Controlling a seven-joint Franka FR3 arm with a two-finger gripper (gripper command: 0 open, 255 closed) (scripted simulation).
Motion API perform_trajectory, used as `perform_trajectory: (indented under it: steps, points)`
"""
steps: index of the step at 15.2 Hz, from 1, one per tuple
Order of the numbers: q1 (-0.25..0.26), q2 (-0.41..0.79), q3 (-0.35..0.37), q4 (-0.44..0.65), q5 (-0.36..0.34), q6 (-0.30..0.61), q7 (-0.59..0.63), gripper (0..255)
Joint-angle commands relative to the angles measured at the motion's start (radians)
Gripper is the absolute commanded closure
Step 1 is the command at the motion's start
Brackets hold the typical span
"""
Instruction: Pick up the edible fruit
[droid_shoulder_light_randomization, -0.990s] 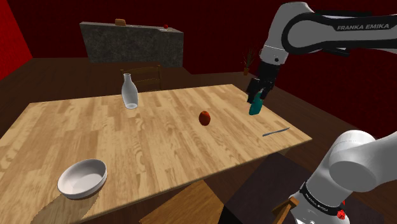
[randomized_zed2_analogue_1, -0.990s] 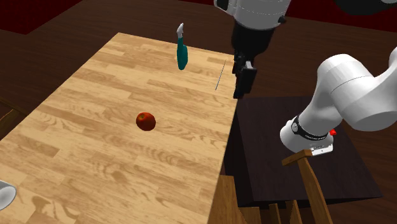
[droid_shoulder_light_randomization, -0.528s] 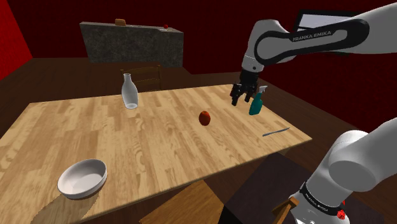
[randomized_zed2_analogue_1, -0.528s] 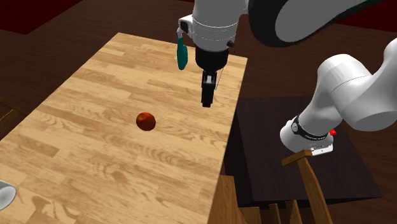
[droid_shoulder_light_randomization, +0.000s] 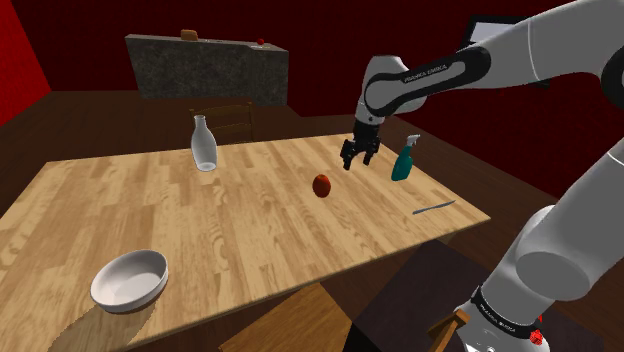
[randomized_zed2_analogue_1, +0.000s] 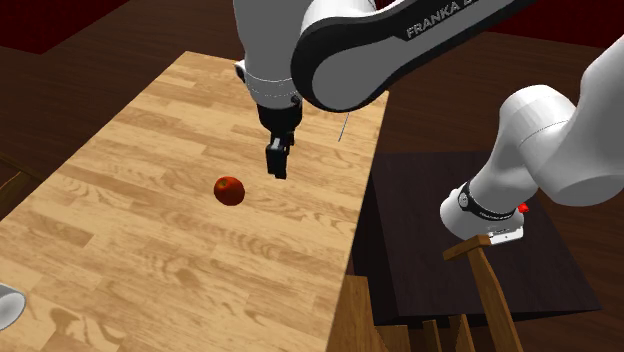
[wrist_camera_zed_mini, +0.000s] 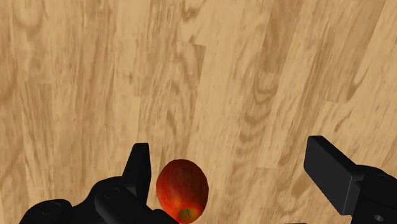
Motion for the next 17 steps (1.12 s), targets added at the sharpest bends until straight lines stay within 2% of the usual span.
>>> perform_trajectory:
  steps: [1, 8, 15, 17]
  points:
    - [-0.004, 0.083, -0.006, 0.058, 0.005, 0.022, -0.009, 0]
    - [-0.02, 0.361, -0.016, 0.277, 0.028, 0.071, -0.035, 0]
    - [-0.045, 0.648, -0.017, 0.568, 0.048, 0.056, -0.05, 0]
    - [-0.048, 0.681, -0.016, 0.595, 0.05, 0.061, -0.051, 0]
